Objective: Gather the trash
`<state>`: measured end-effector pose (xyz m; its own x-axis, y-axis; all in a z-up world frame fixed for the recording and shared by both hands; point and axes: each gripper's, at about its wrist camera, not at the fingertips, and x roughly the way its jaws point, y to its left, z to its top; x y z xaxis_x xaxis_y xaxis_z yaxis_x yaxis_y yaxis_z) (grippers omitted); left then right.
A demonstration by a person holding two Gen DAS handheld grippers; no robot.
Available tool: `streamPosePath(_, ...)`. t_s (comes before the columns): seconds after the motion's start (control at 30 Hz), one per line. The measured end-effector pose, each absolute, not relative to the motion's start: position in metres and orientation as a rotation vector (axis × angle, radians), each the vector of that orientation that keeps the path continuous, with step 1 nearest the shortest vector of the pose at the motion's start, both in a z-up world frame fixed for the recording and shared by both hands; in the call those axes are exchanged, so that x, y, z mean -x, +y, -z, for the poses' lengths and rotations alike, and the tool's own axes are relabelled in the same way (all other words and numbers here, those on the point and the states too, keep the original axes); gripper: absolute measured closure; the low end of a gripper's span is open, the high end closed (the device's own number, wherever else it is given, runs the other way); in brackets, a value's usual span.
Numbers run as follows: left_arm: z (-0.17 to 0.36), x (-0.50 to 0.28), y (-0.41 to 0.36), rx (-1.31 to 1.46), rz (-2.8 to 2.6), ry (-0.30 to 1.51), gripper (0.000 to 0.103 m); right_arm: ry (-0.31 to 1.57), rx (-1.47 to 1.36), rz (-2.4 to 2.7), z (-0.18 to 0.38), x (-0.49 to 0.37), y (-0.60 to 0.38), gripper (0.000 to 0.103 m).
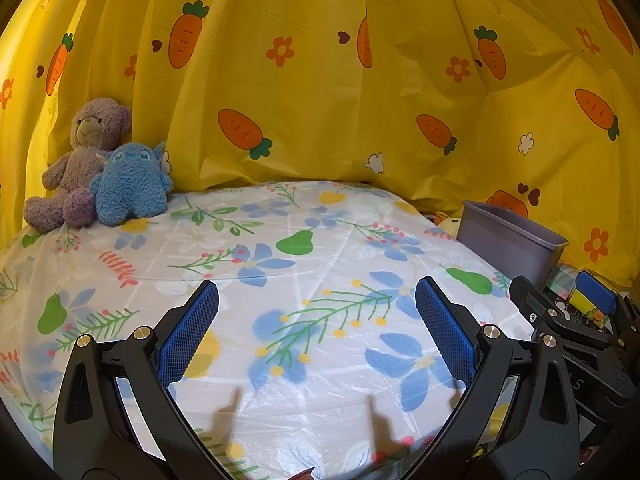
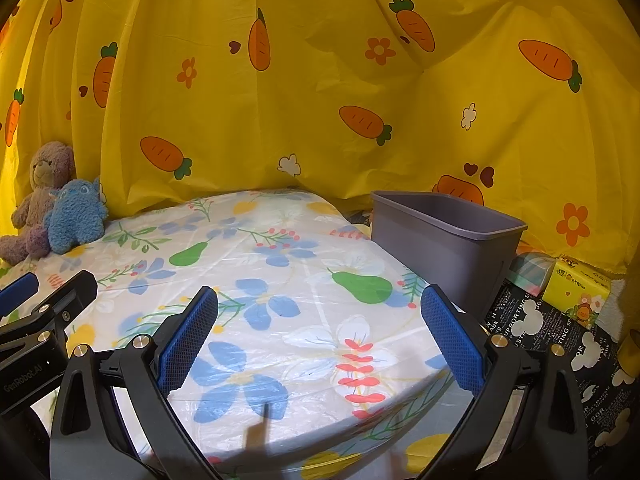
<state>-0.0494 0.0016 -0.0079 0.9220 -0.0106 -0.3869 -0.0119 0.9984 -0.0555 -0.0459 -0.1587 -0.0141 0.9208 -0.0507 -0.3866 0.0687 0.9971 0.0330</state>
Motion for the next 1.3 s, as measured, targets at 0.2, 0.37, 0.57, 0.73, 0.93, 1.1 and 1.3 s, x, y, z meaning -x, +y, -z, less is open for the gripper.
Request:
streamPosePath(0.2,0.0089,0.0496,-0.0018,0.056,-0.003,0.399,0.006,0.394,-0.049,0.064,0.0134,0.0453,-0.16,0.006)
streamPosePath(0.37,0.009,0.0493,-0.0028,0.056,-0.003,0.399,0.006,0.393,-0.048,0.064,0.0135,0.0453,-0.1605,0.006)
streamPosePath(0.57,0.009,0.0492,-0.0028,0.055,-0.002,0.4,0.006,0.394,-0.048,0.064,0.0134,0.0458,-0.1604,0.006)
streamPosePath(0.73,0.0105,0.0483,-0.0049,0.053,0.004,0.402,0.006,0.39,-0.048,0.065,0.0127,0.0459,-0.1611,0.006)
streamPosePath(0.93,0.0108,0.0475,-0.005,0.051,0.009,0.402,0.006,0.389,-0.047,0.068,0.0122,0.0458,-0.1611,0.006)
streamPosePath(1.1,0.0113,0.0468,-0.0053,0.053,0.009,0.406,0.006,0.389,-0.046,0.069,0.0123,0.0464,-0.161,0.006)
streamPosePath(1.3,0.0121,0.0462,-0.0058,0.049,0.011,0.407,0.006,0.386,-0.048,0.073,0.01,0.0454,-0.1636,0.006)
